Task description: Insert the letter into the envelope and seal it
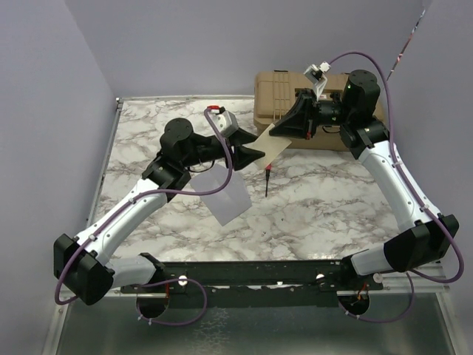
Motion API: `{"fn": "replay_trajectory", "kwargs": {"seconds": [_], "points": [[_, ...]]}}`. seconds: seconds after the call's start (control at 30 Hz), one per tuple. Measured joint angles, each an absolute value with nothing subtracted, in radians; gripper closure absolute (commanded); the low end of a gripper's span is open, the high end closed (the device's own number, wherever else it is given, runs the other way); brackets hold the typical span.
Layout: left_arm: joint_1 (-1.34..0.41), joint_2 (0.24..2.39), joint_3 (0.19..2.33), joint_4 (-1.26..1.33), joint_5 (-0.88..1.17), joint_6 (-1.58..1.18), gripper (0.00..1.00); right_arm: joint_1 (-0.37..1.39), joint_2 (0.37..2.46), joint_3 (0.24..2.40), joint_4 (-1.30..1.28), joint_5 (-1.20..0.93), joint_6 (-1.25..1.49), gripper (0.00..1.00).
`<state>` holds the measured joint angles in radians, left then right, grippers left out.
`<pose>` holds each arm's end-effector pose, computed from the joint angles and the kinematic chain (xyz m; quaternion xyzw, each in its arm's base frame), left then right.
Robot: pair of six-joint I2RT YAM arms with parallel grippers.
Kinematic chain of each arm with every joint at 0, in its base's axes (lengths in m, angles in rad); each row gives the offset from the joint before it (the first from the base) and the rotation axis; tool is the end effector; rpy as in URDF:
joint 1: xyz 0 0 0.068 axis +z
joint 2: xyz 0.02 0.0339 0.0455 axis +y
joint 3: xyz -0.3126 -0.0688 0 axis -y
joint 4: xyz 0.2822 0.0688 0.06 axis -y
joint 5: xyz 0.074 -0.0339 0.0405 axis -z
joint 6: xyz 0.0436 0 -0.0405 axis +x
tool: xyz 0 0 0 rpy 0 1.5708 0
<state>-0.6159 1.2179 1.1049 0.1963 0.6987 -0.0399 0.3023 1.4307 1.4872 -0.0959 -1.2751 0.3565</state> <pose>0.2337 -0.1997 0.4436 0.4222 0.5384 -0.4421 0.5800 0.3135 0.1414 0.4955 -0.3967 0.5902 0.5862 0.3882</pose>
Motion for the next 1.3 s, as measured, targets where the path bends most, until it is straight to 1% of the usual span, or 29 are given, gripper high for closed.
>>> {"fn": "replay_trajectory", "kwargs": {"seconds": [0.1, 0.17, 0.23, 0.37, 0.4, 0.53, 0.87, 0.93, 1.03, 1.07, 1.13, 1.2, 1.27, 1.3], "points": [[-0.615, 1.207, 1.105, 0.192, 0.699, -0.04, 0.62, 0.304, 1.431, 1.487, -0.111, -1.275, 0.32, 1.0], [-0.616, 1.195, 1.105, 0.186, 0.701, -0.041, 0.73, 0.306, 1.431, 1.487, -0.121, -1.275, 0.301, 1.0], [-0.616, 1.184, 1.105, 0.184, 0.706, -0.044, 0.76, 0.307, 1.431, 1.487, -0.127, -1.277, 0.284, 1.0], [-0.616, 1.2, 1.134, 0.162, 0.709, -0.072, 0.78, 0.307, 1.431, 1.487, -0.13, -1.281, 0.267, 1.0], [-0.616, 1.209, 1.141, 0.16, 0.713, -0.08, 0.81, 0.307, 1.43, 1.487, -0.13, -1.283, 0.263, 1.0], [-0.616, 1.245, 1.152, 0.14, 0.73, -0.115, 1.0, 0.307, 1.426, 1.485, -0.13, -1.285, 0.259, 1.0], [-0.616, 1.252, 1.152, 0.136, 0.727, -0.134, 1.0, 0.309, 1.391, 1.472, -0.144, -1.259, 0.253, 0.99], [-0.616, 1.247, 1.152, 0.142, 0.724, -0.136, 1.0, 0.309, 1.382, 1.472, -0.145, -1.235, 0.255, 0.88], [-0.616, 1.234, 1.149, 0.157, 0.71, -0.144, 1.0, 0.31, 1.361, 1.472, -0.145, -1.159, 0.27, 0.77], [-0.616, 1.226, 1.145, 0.165, 0.698, -0.15, 1.0, 0.31, 1.349, 1.472, -0.143, -1.119, 0.276, 0.69], [-0.616, 1.209, 1.133, 0.187, 0.665, -0.164, 1.0, 0.311, 1.315, 1.453, -0.114, -1.028, 0.301, 0.46], [-0.616, 1.19, 1.118, 0.218, 0.632, -0.184, 1.0, 0.311, 1.245, 1.385, -0.044, -0.915, 0.34, 0.23], [-0.616, 1.174, 1.105, 0.252, 0.592, -0.218, 1.0, 0.311, 1.172, 1.318, 0.023, -0.817, 0.386, 0.15], [-0.616, 1.169, 1.102, 0.266, 0.578, -0.233, 1.0, 0.311, 1.142, 1.29, 0.058, -0.776, 0.403, 0.13]]}}
